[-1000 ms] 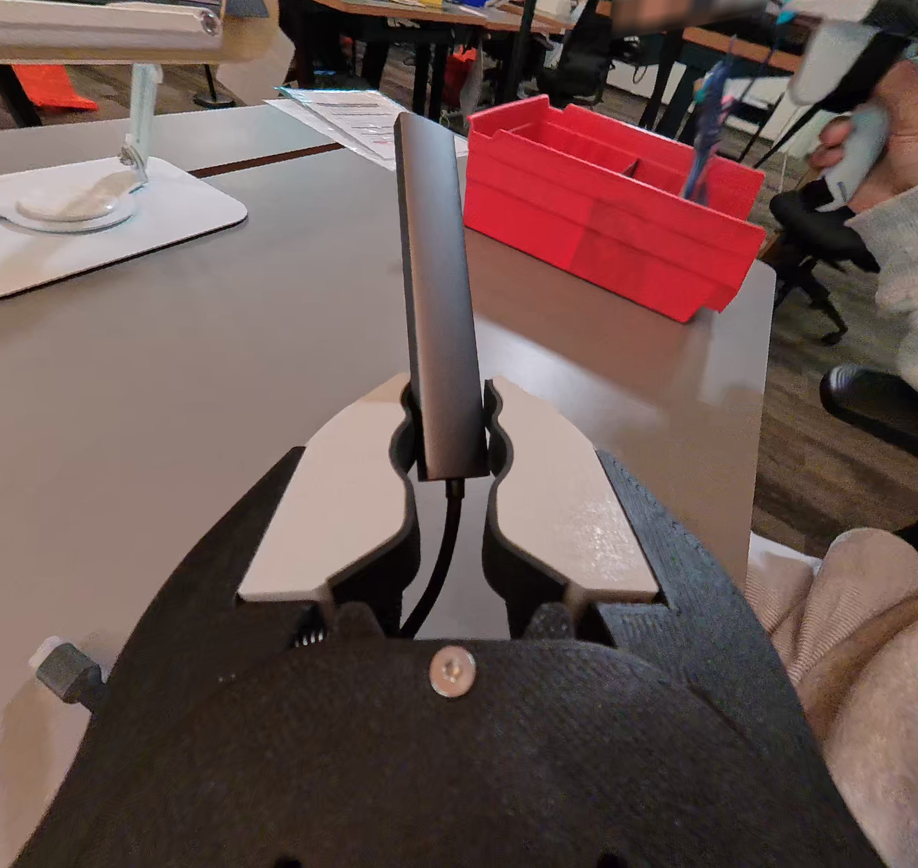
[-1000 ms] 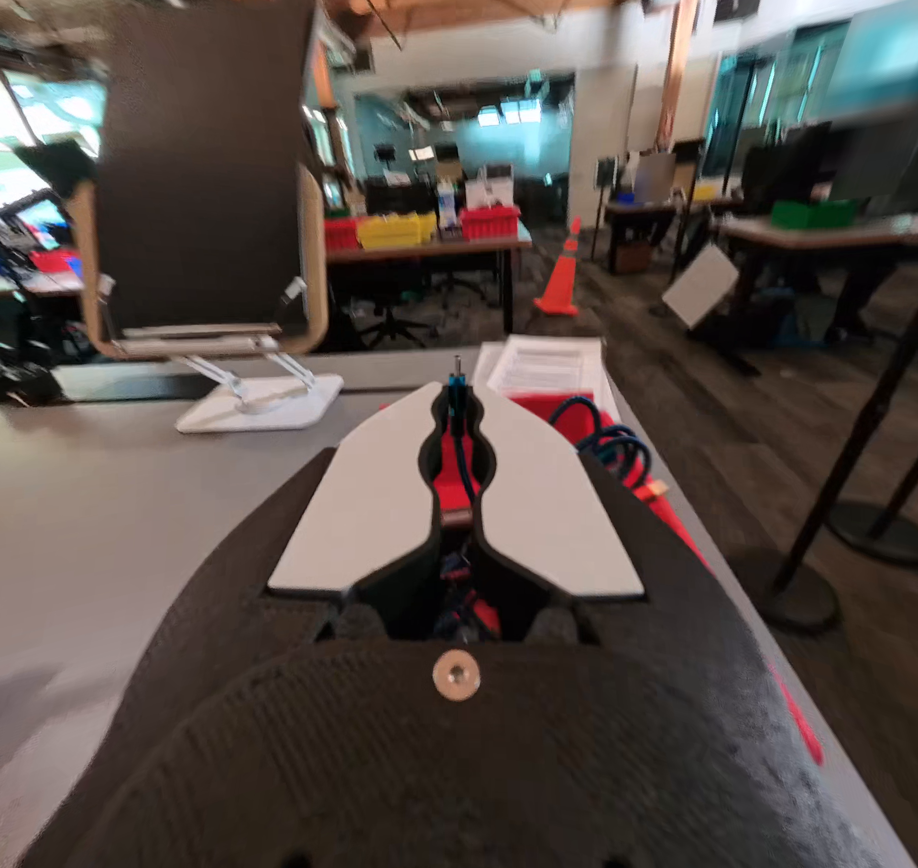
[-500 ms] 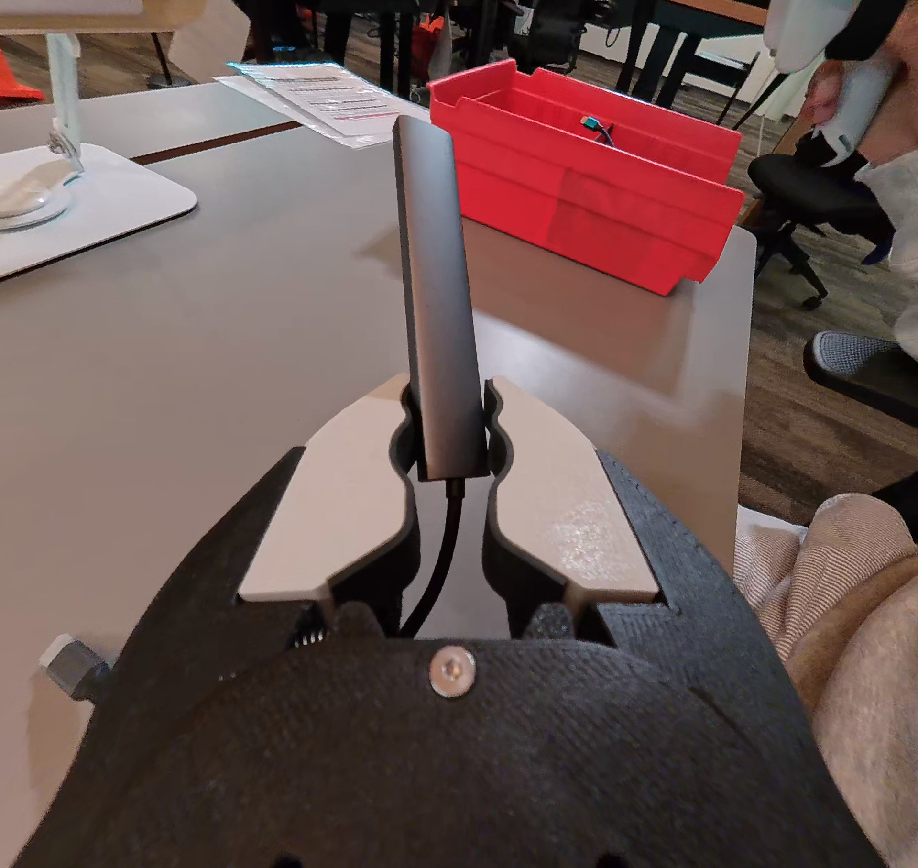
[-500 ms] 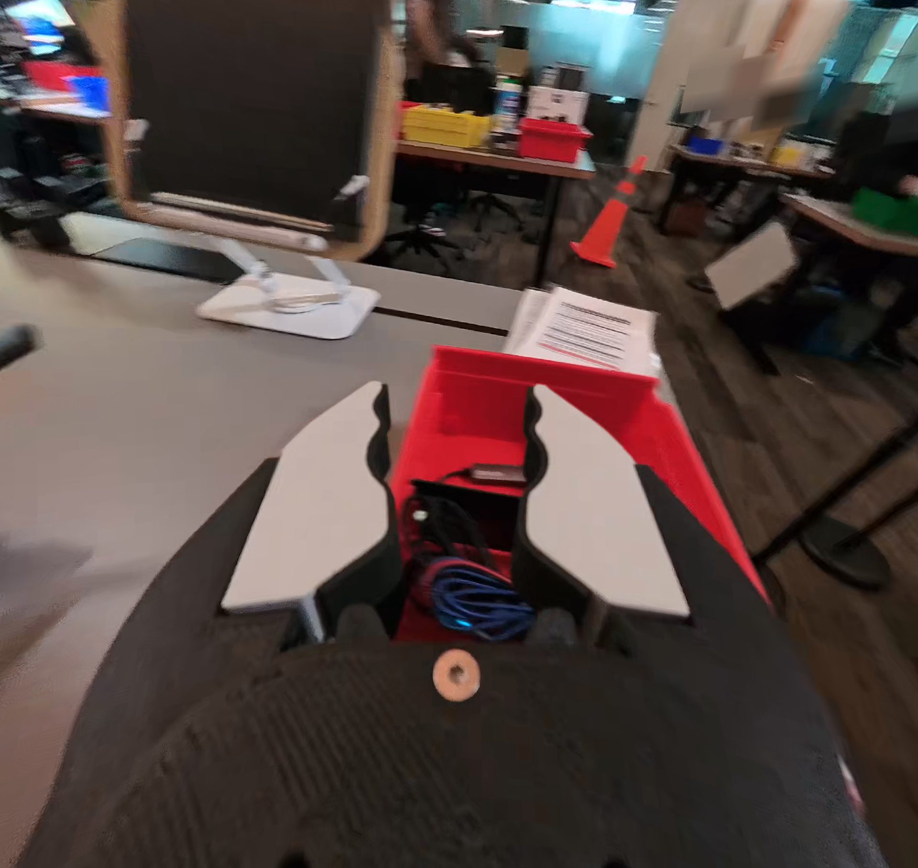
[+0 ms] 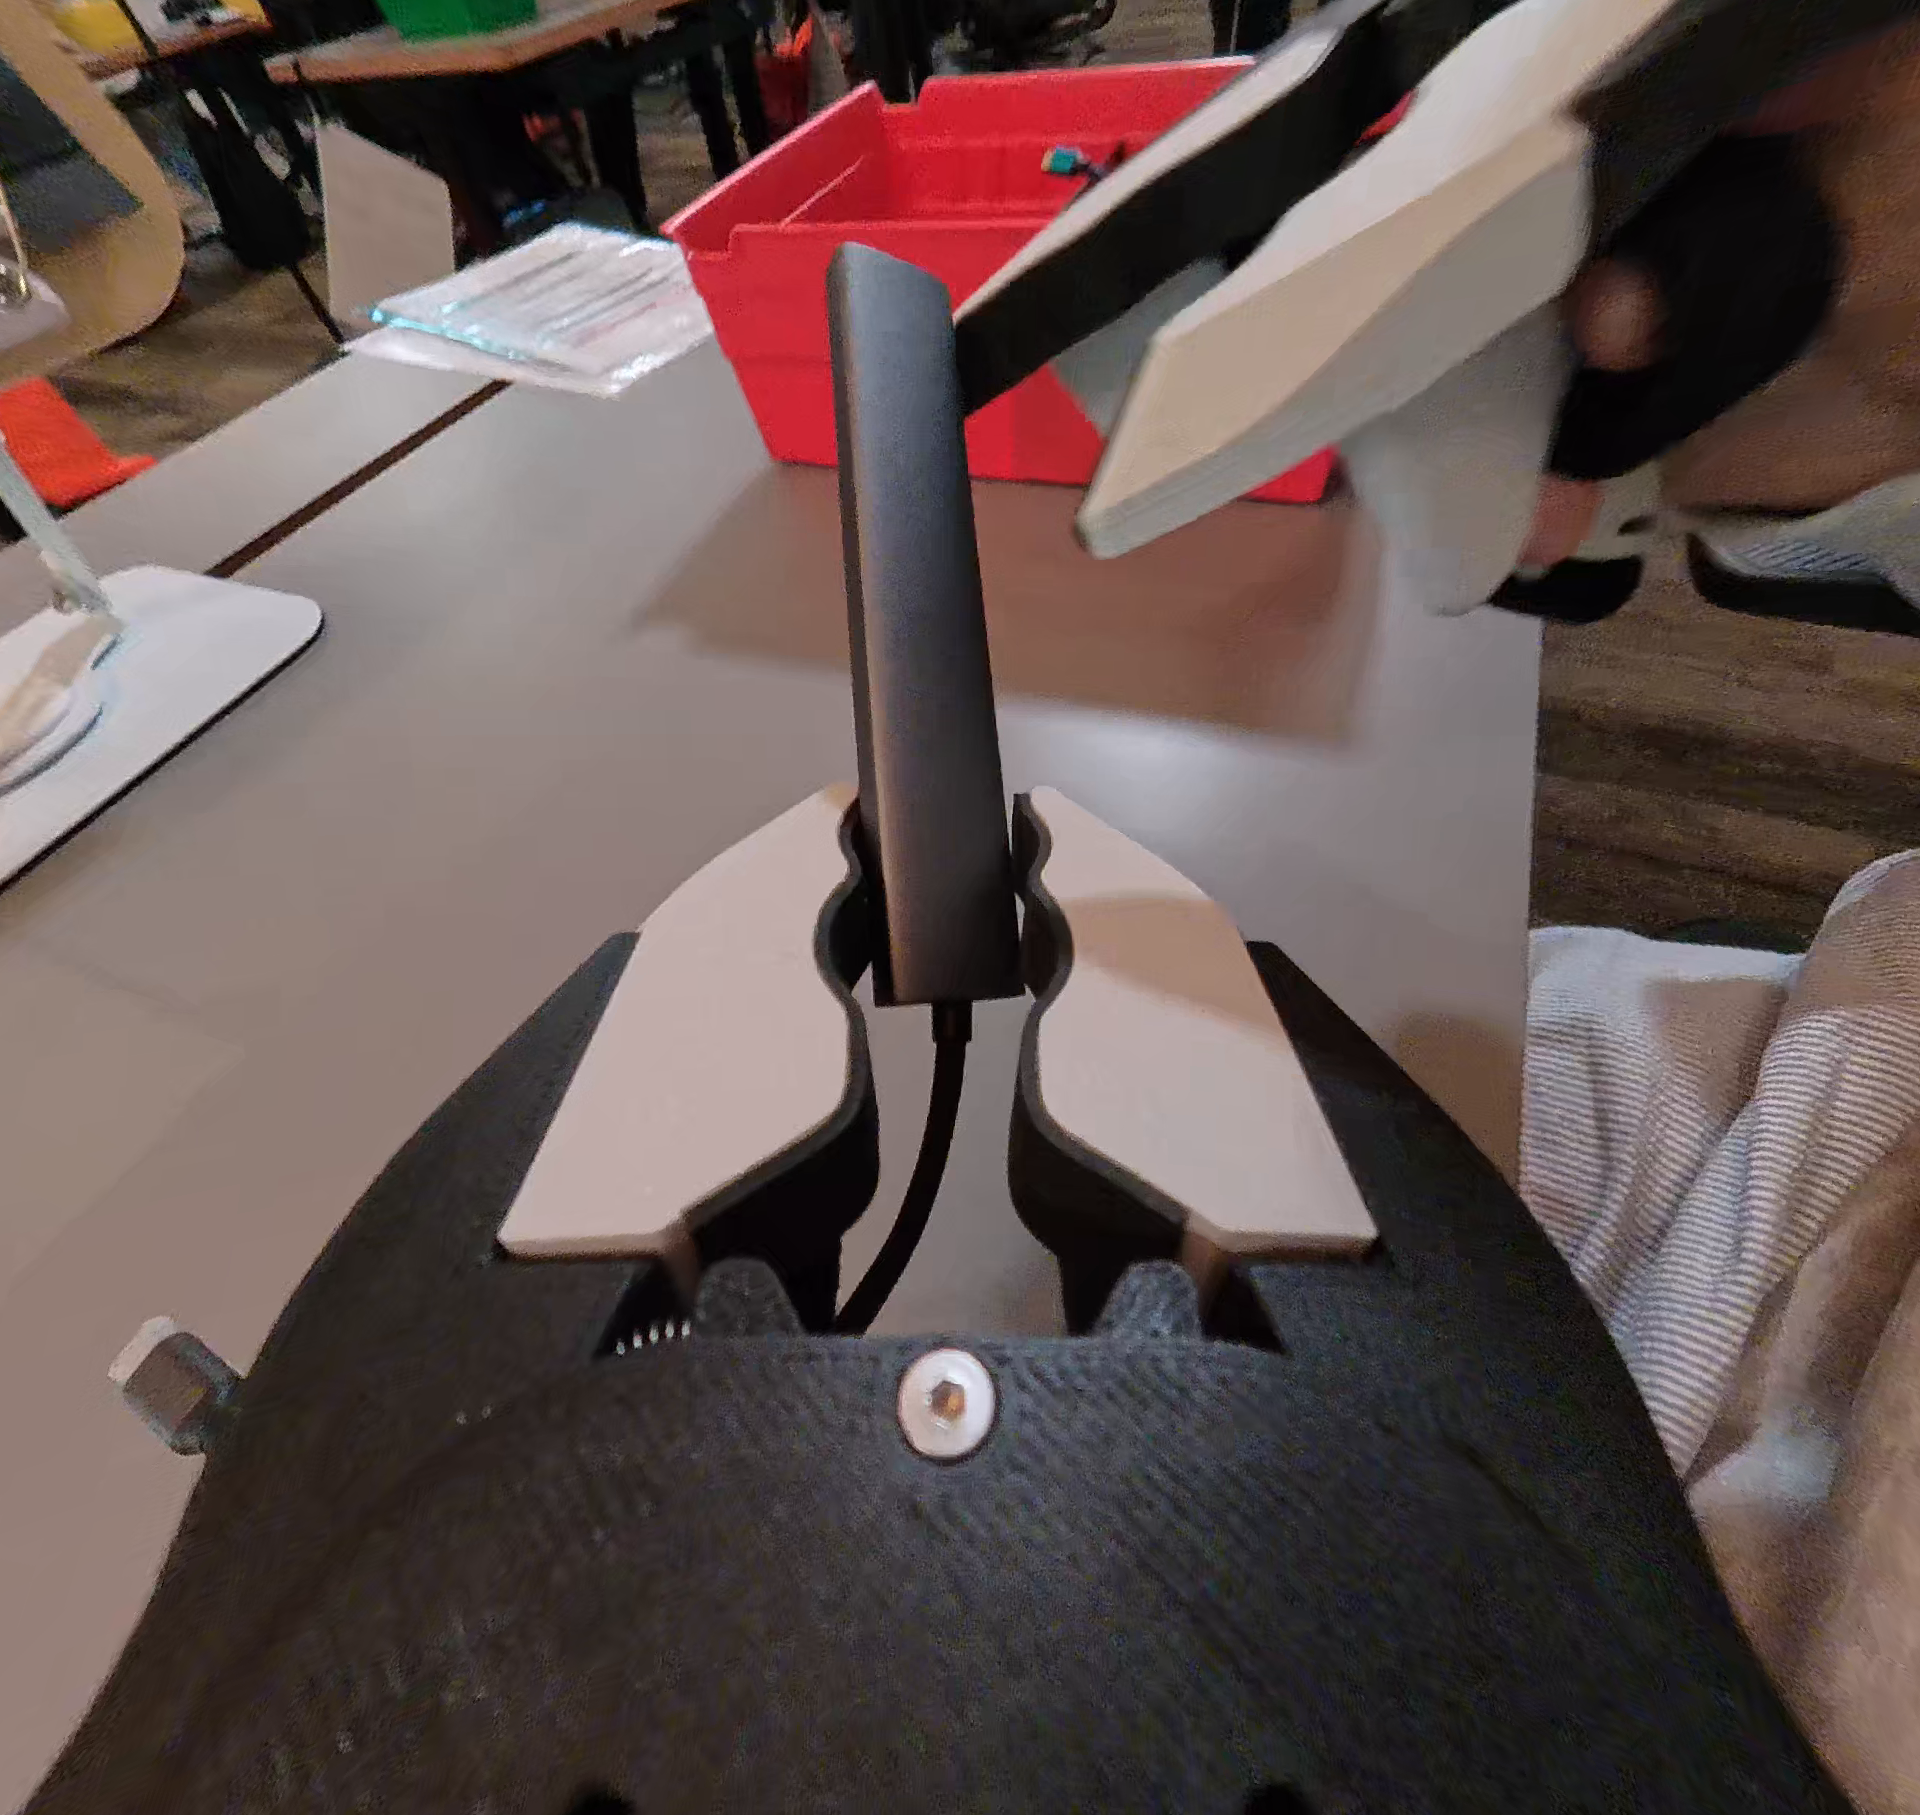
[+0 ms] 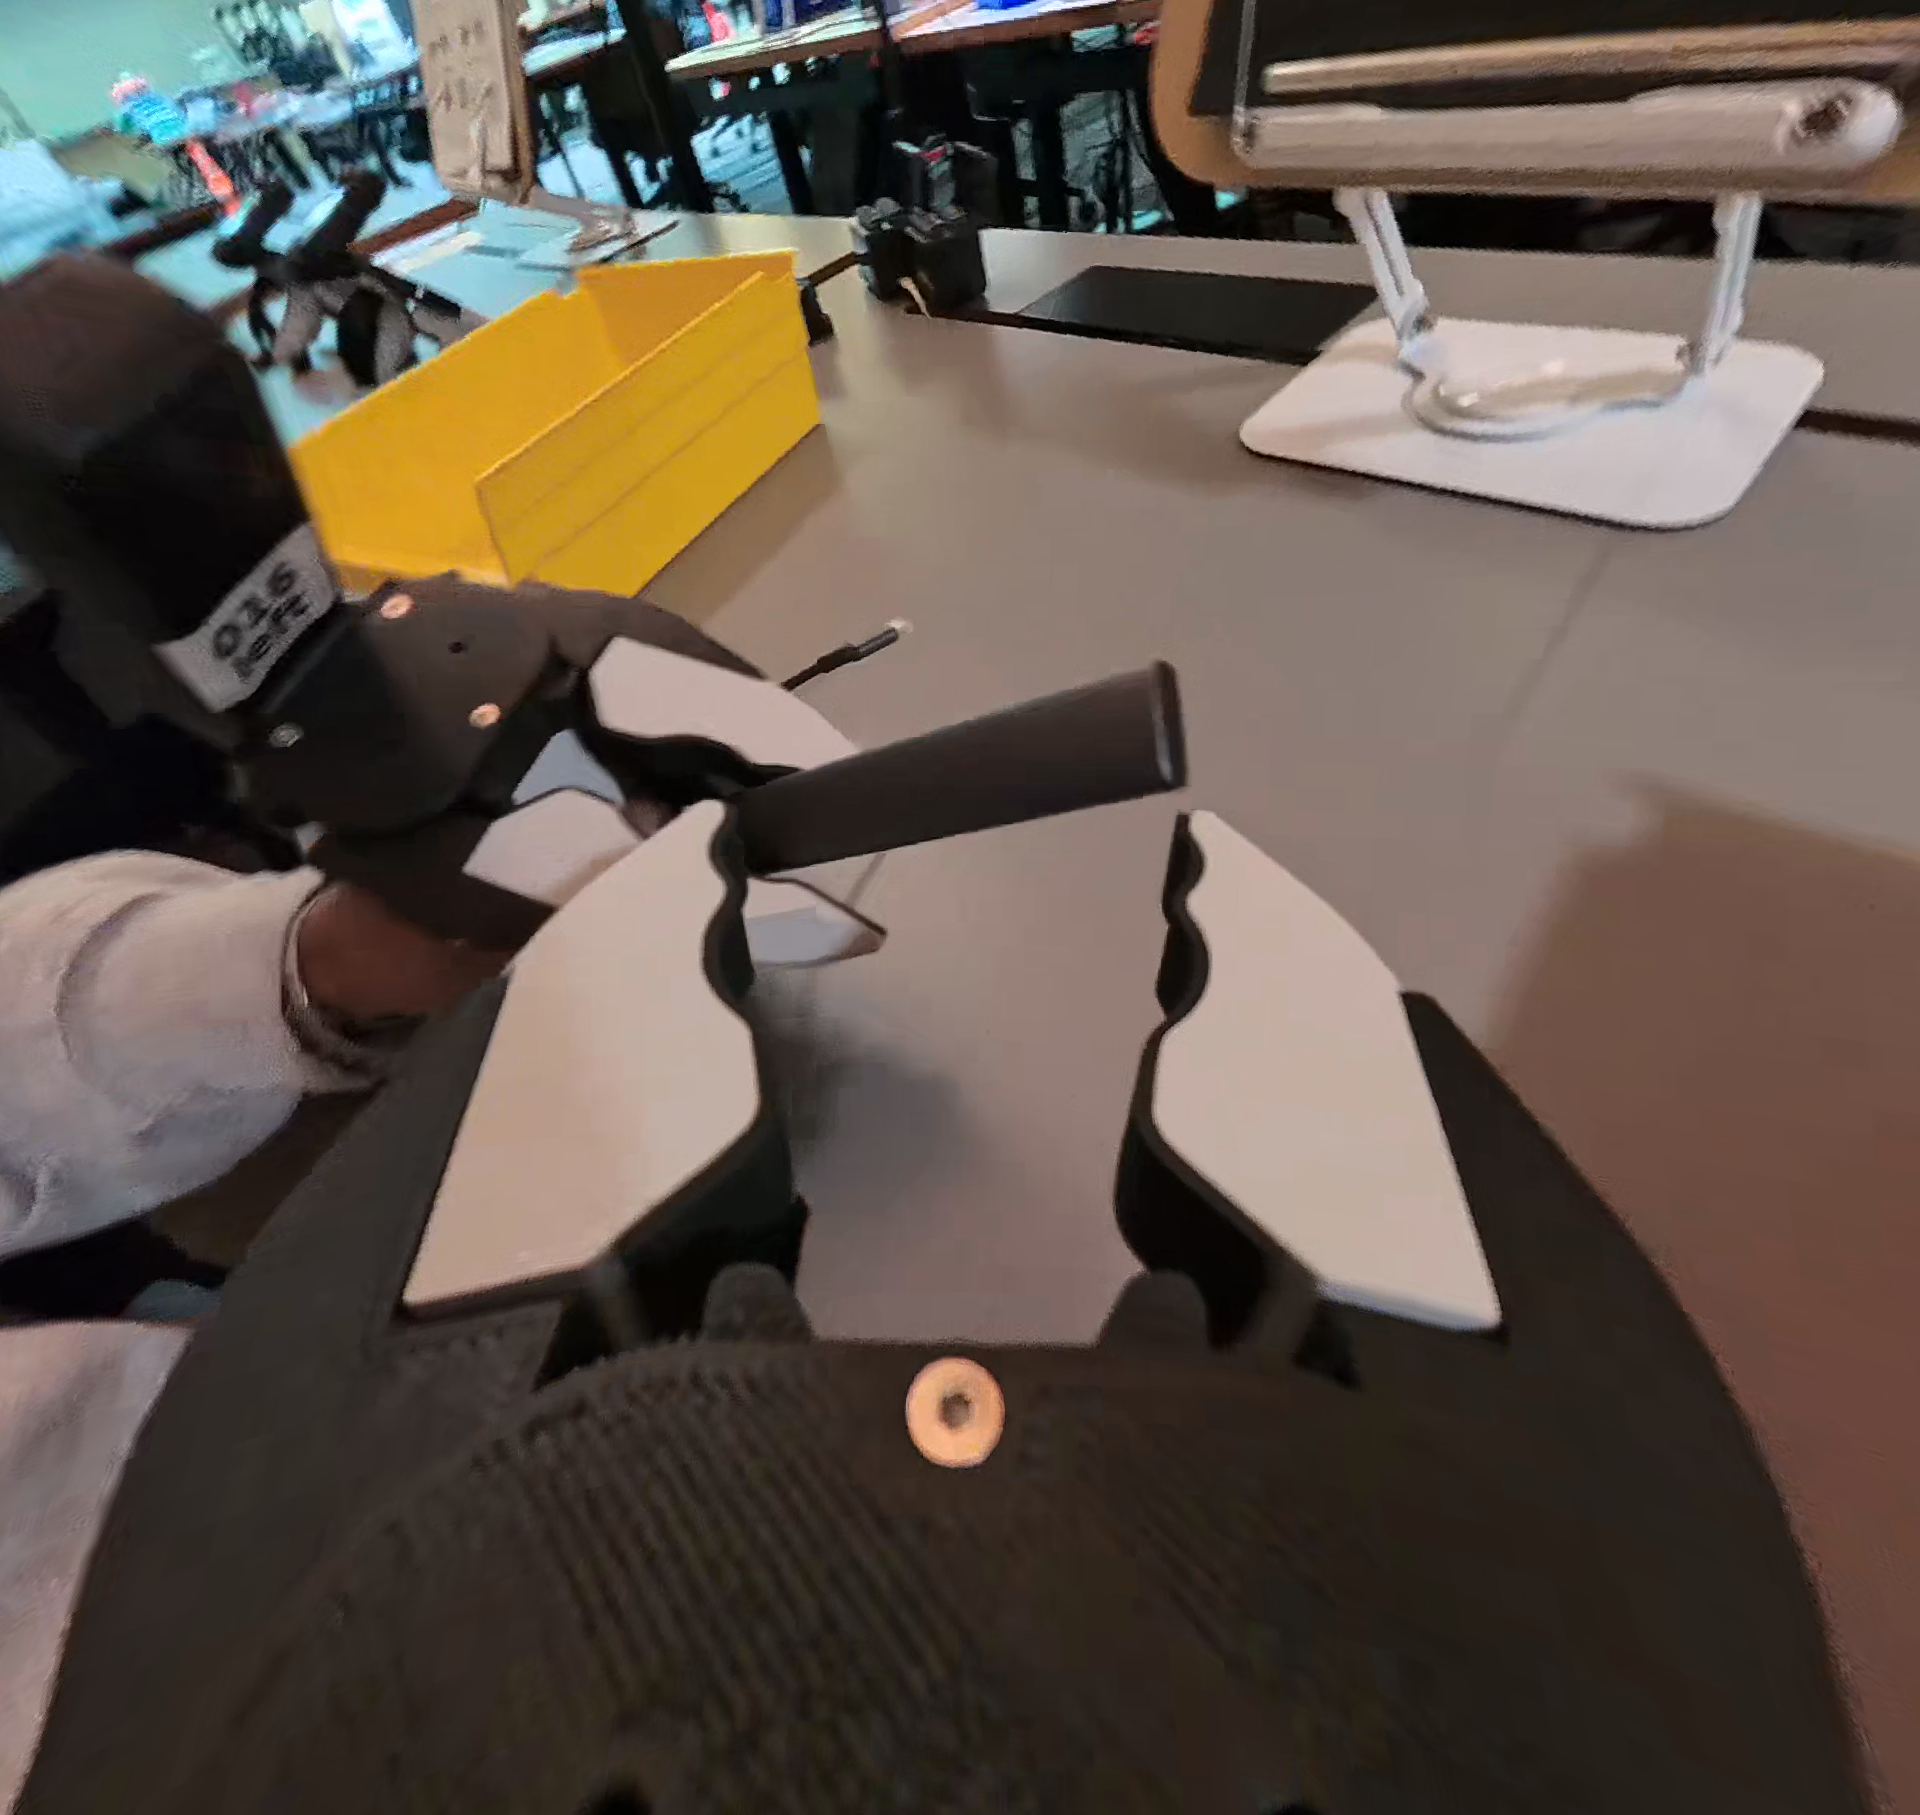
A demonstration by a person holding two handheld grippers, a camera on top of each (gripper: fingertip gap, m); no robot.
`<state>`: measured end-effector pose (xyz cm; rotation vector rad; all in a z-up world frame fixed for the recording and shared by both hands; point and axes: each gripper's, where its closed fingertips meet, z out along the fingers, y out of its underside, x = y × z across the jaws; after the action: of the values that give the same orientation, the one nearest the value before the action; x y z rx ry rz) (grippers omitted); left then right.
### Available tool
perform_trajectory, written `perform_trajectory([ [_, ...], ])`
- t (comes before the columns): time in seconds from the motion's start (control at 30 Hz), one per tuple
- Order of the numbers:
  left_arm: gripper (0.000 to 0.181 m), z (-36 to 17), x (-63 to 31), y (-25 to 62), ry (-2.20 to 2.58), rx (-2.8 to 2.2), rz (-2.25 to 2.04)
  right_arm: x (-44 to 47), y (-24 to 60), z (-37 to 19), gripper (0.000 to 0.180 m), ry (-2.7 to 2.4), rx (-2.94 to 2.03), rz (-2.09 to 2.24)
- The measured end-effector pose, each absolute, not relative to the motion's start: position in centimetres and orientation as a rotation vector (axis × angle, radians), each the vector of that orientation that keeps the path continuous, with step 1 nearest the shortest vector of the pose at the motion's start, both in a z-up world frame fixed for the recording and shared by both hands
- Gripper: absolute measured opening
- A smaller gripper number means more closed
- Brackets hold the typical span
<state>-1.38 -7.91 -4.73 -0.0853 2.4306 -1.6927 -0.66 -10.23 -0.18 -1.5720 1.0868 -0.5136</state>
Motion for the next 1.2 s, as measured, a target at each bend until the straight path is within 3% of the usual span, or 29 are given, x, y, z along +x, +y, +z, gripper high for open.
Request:
perform_trajectory([
  [0.1,0.026,-4.2,-2.4,-8.3,2.417,-0.05,-1.74,-0.5,-10.8,0.1,0.07,1.127,-1.422,-0.395],
  [0.23,0.026,-4.2,-3.9,-9.0,2.417,0.055,-1.773,-1.9,-8.6,0.9,0.014,1.06,-1.263,-0.011],
  [0.27,0.027,-4.4,-4.1,-9.1,2.425,0.059,-1.77,-2.2,-8.3,1.0,0.01,1.035,-1.247,0.045],
  [0.33,0.035,-4.2,-3.9,-9.3,2.41,0.018,-1.794,-2.1,-8.8,1.2,0.01,1.032,-1.233,0.021],
  [0.4,0.064,-3.7,-3.1,-9.2,2.357,-0.048,-1.84,-1.9,-10.3,2.8,0.011,1.013,-1.194,-0.063],
  [0.47,0.075,-2.9,-2.4,-8.8,2.295,-0.104,-1.897,-1.8,-12.7,5.7,0.01,0.978,-1.133,-0.156],
  [0.67,0.075,-3.0,-1.7,-8.5,2.306,-0.167,-1.937,-1.3,-24.6,15.3,0.01,0.948,-1.015,-0.601],
  [0.8,0.074,-3.6,-2.1,-9.0,2.335,-0.147,-1.904,-1.0,-35.0,18.3,0.01,1.059,-0.958,-1.033],
  [0.93,0.072,-4.7,-2.3,-9.4,2.377,-0.125,-1.848,0.6,-41.1,15.4,0.01,1.262,-0.991,-1.15],
  [1.2,0.07,-6.0,-1.6,-9.4,2.428,-0.174,-1.835,4.3,-43.0,5.5,0.01,1.53,-1.142,-0.913],
])
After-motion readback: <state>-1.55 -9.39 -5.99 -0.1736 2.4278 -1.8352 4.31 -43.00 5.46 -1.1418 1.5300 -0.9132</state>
